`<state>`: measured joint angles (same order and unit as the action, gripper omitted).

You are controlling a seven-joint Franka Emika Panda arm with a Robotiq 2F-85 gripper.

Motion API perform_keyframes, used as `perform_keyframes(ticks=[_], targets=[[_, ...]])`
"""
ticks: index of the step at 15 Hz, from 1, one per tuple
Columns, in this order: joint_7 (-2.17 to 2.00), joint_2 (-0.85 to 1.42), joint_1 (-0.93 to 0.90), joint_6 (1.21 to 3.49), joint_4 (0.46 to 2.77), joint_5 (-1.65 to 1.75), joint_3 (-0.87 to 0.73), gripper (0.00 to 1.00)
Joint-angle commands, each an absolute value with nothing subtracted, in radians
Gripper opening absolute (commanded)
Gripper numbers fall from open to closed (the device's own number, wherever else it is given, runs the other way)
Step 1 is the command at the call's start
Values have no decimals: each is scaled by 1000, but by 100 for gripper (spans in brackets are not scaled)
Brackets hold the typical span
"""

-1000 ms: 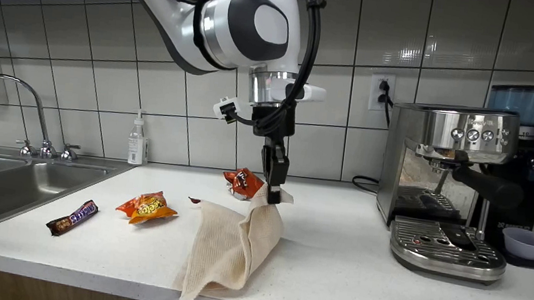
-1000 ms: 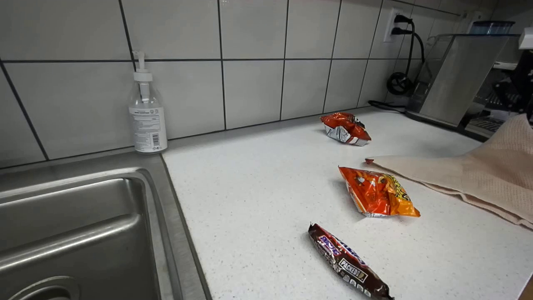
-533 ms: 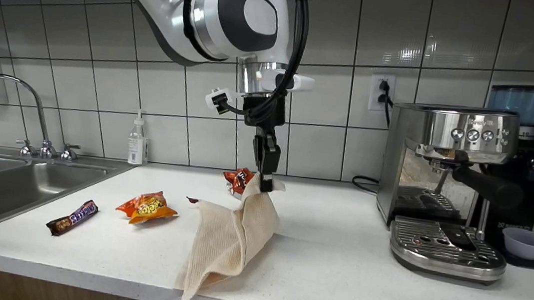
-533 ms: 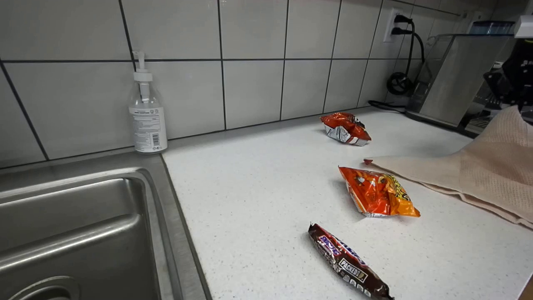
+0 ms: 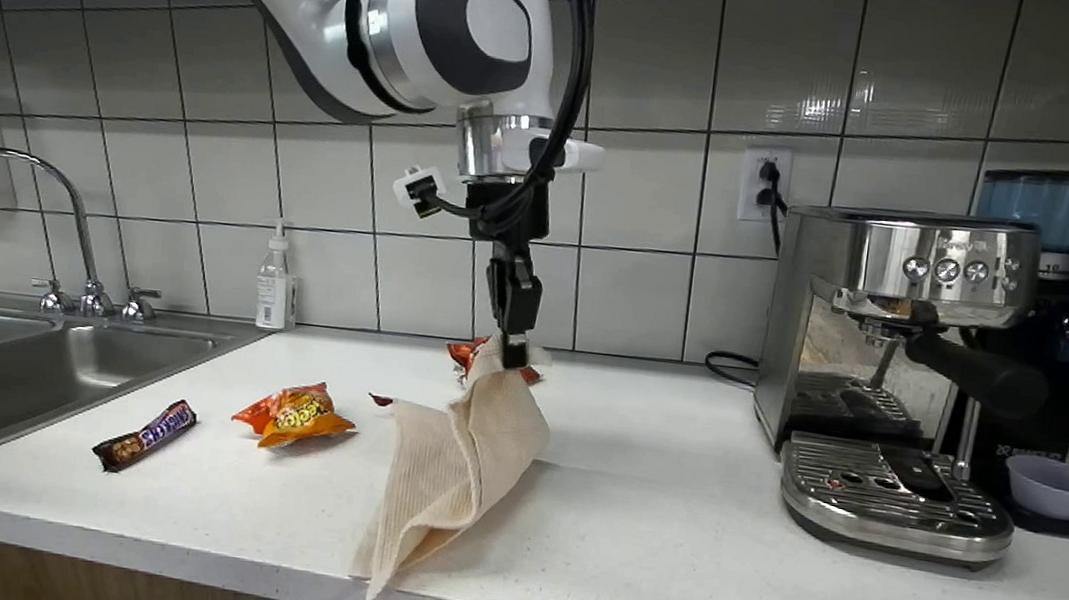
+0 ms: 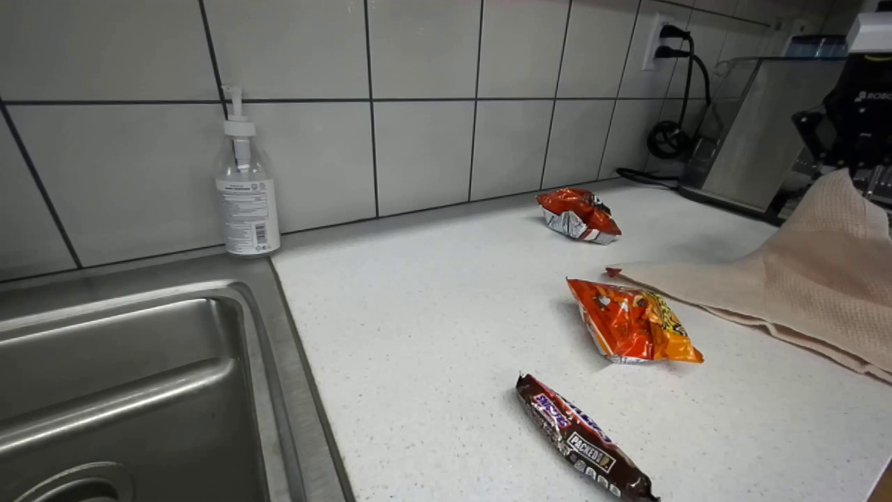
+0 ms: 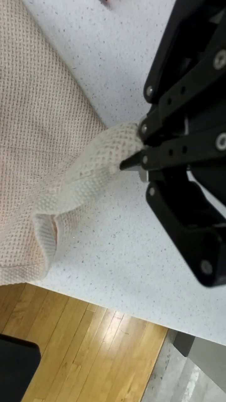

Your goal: Fold the cloth

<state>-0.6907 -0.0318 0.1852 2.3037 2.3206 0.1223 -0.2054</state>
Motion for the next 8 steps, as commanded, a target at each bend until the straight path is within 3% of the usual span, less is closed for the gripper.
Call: perform_keyframes(ticks=[1,8], targets=[[-679,-73,184,2264,2320,112,-189,1],[-678,-107,182,2256,2319,104,-171,1]])
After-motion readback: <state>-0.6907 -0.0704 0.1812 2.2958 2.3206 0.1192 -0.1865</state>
